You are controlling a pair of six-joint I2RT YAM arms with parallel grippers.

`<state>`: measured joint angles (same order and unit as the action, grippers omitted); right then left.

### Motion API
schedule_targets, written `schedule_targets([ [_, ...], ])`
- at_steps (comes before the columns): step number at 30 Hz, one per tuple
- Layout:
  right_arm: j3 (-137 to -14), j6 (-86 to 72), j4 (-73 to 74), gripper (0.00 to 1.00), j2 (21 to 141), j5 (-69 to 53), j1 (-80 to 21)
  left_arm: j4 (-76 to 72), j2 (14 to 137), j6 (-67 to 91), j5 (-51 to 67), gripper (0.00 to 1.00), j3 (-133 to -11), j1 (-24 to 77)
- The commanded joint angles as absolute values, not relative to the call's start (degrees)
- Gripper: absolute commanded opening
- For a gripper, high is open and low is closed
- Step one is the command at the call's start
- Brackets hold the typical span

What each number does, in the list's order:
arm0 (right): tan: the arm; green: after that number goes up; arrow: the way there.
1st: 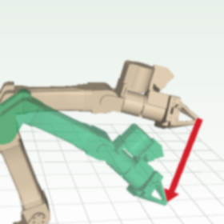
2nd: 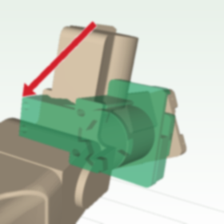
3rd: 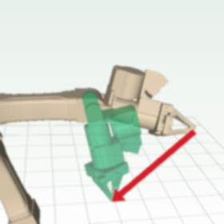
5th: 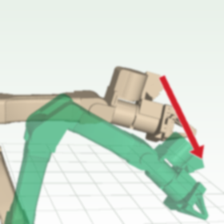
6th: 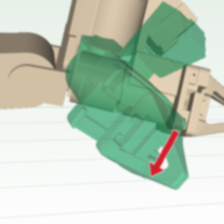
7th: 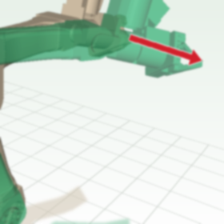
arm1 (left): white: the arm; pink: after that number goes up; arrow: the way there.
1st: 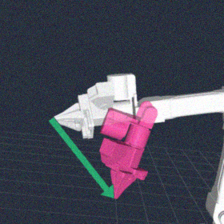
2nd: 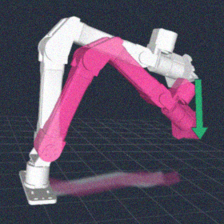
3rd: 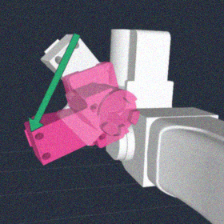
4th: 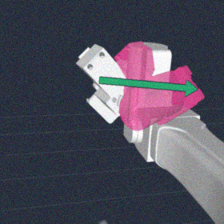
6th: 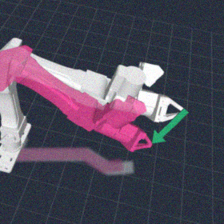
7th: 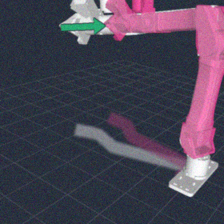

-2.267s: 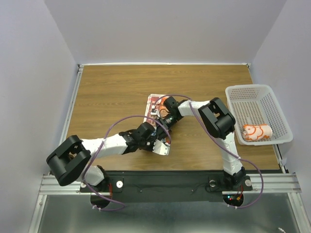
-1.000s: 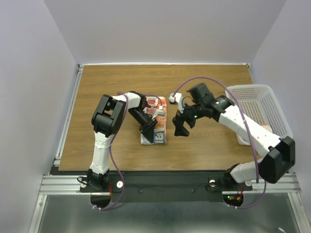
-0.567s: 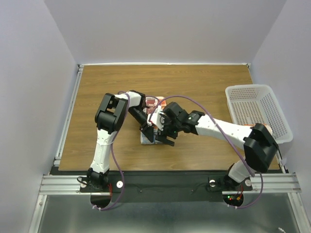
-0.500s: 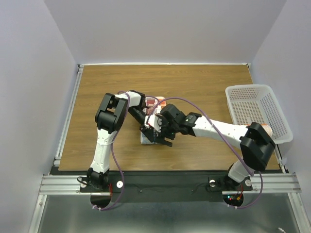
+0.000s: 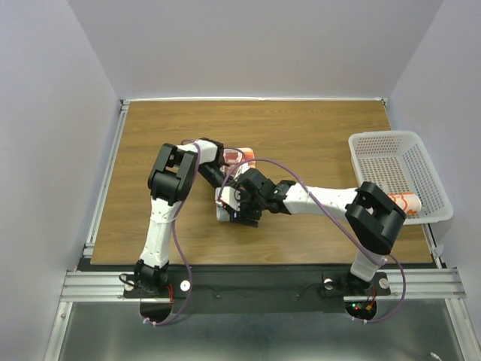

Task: Roll the towels
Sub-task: Roll the towel

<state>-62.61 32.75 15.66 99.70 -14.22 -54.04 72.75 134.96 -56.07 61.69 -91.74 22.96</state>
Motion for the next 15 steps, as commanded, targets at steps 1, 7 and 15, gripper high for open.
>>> schedule_targets([
  [1, -61.44, 33.22, 12.48, 0.56, 101.16, -17.93, -54.32, 62.4, 137.11, -60.56, 54.49, 0.37, -93.16, 21.53],
  [7, -60.38, 29.36, 12.83, 0.27, 103.45, -23.01, -52.92, 61.35, 131.85, -60.21, 55.02, 0.49, -91.84, 20.22],
  [15, -61.43, 21.89, 18.27, 0.06, 103.36, -37.69, -49.22, 63.9, 121.05, -60.29, 54.32, 0.66, -95.89, 12.67],
])
